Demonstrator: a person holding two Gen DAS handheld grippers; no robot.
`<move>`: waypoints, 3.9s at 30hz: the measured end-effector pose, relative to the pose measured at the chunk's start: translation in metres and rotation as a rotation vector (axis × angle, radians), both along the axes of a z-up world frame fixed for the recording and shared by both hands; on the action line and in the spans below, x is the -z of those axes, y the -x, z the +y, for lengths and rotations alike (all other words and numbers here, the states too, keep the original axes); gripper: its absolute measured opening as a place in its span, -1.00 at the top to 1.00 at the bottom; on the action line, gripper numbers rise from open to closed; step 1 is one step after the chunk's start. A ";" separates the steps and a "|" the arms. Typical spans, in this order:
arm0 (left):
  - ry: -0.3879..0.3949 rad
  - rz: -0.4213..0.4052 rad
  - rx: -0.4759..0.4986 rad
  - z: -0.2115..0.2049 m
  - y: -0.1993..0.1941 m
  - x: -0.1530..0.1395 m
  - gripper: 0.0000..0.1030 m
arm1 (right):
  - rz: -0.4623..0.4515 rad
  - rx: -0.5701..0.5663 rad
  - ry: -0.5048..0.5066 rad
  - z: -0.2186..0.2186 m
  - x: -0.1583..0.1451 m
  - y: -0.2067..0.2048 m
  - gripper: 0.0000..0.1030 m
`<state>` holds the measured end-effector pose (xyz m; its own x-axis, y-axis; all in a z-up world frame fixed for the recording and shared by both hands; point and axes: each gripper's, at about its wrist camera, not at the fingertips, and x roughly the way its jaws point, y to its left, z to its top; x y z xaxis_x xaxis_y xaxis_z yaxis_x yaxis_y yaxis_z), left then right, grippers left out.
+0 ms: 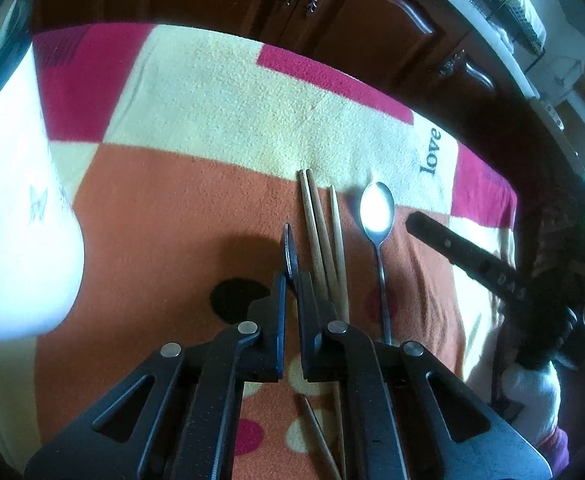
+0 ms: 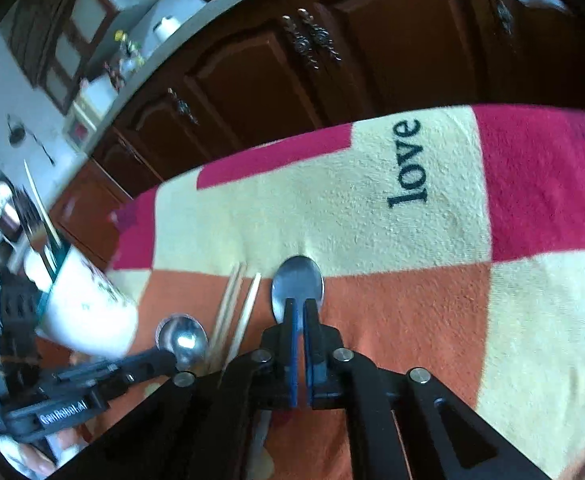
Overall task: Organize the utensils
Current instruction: 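Grasp a silver spoon with the left gripper while the right grasps another spoon, then lift both spoons over the white cup and drop them in, then move both open grippers back over the wooden chopsticks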
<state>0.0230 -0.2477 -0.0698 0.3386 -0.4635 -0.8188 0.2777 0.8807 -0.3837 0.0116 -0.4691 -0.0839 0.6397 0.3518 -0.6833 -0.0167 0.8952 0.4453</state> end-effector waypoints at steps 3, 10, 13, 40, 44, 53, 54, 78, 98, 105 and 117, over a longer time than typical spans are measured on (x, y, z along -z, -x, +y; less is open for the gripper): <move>0.003 0.008 -0.006 0.001 -0.001 0.003 0.91 | 0.024 -0.013 0.002 -0.003 0.010 -0.011 0.03; 0.024 0.039 -0.013 0.002 -0.007 0.014 0.70 | 0.016 -0.082 0.047 0.005 0.012 -0.039 0.45; 0.067 0.047 -0.031 0.003 -0.010 0.015 0.50 | 0.018 -0.109 0.053 0.010 0.014 -0.044 0.76; 0.126 -0.095 0.075 0.031 0.059 -0.066 0.98 | -0.156 -0.045 0.095 0.016 -0.075 0.082 0.97; 0.141 -0.139 0.077 0.049 0.072 -0.094 0.98 | -0.219 -0.053 0.091 0.031 -0.108 0.089 0.97; 0.165 -0.258 0.033 0.110 0.072 -0.160 0.98 | -0.342 -0.124 0.109 0.095 -0.174 0.083 0.97; 0.161 -0.277 0.021 0.118 0.070 -0.166 0.98 | -0.351 -0.130 0.108 0.101 -0.178 0.081 0.97; -0.092 -0.569 -0.230 0.193 -0.013 -0.171 0.98 | -0.468 -0.119 0.360 0.243 -0.197 0.003 0.97; -0.150 -0.540 -0.219 0.185 0.006 -0.126 0.98 | -0.344 -0.201 0.376 0.256 -0.135 0.008 0.96; -0.156 -0.506 -0.213 0.182 0.014 -0.117 0.97 | -0.300 -0.189 0.346 0.249 -0.128 0.009 0.95; -0.140 -0.460 -0.221 0.180 0.016 -0.114 0.95 | -0.257 -0.173 0.342 0.241 -0.125 0.008 0.62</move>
